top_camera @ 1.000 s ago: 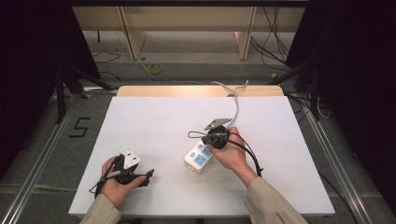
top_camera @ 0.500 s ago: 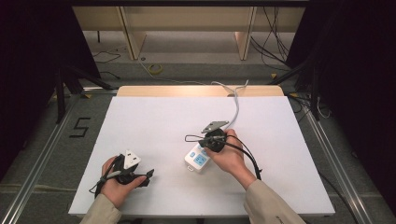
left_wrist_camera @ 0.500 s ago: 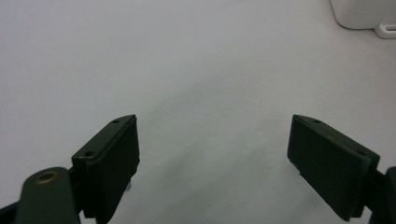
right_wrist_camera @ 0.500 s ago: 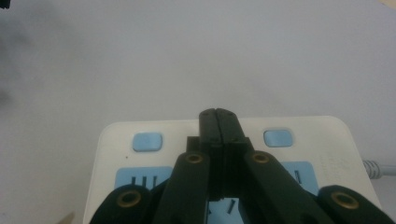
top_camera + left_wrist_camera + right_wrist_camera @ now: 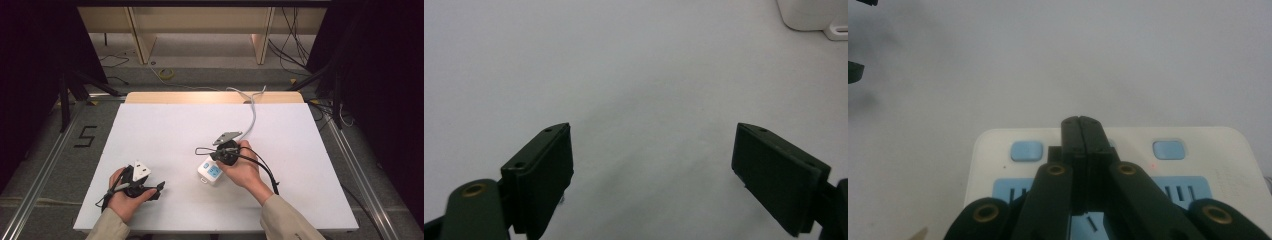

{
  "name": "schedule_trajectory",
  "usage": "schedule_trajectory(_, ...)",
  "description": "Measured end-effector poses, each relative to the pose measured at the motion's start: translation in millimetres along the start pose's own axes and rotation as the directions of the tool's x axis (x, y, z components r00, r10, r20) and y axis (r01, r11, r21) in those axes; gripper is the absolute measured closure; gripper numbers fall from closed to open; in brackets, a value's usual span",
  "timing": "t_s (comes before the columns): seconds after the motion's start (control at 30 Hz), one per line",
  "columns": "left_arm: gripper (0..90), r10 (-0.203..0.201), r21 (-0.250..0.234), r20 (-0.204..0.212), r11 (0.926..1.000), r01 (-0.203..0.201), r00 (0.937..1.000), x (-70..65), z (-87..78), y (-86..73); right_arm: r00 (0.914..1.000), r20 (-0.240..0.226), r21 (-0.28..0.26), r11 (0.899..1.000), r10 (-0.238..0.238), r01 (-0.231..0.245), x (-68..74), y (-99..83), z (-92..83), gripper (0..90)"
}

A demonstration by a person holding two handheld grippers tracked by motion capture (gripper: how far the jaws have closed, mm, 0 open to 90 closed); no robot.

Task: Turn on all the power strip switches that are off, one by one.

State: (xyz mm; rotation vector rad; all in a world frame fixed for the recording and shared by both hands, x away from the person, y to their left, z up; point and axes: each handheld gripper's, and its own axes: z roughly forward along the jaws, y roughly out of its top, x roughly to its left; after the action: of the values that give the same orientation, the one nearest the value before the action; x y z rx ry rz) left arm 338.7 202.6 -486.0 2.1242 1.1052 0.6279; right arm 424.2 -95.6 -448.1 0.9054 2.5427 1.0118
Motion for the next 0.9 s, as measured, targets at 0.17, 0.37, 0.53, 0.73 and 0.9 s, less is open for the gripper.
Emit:
schedule_trajectory(0.17, 16.7, -0.001, 0.000, 0.000, 1.0000, 0.001, 1.0000, 0.0, 0.1, 0.0, 0.9998, -0.018, 0.001, 1.000, -0.003, 0.003, 2.9, 0.2, 2.3, 90.0)
schedule_trajectory(0.37, 16.7, 0.001, 0.000, -0.001, 1.0000, -0.001, 1.0000, 0.1, 0.0, 0.0, 0.9996, -0.026, 0.008, 1.000, -0.007, 0.007, 6.4, 0.4, 4.7, 90.0)
schedule_trajectory(0.53, 16.7, 0.000, 0.000, 0.000, 1.0000, 0.000, 1.0000, 0.2, -0.1, 0.0, 0.9995, -0.029, 0.005, 1.000, -0.015, 0.015, 8.9, 1.1, 6.0, 90.0)
schedule_trajectory(0.73, 16.7, 0.000, 0.000, -0.001, 1.0000, 0.000, 1.0000, 0.2, -0.1, 0.0, 0.9993, -0.033, 0.010, 1.000, -0.020, 0.020, 10.4, 1.4, 6.9, 90.0)
schedule_trajectory(0.9, 16.7, 0.000, 0.000, -0.001, 1.0000, 0.000, 1.0000, 0.2, -0.2, 0.1, 0.9992, -0.035, 0.012, 1.000, -0.018, 0.018, 12.2, 1.8, 7.5, 90.0)
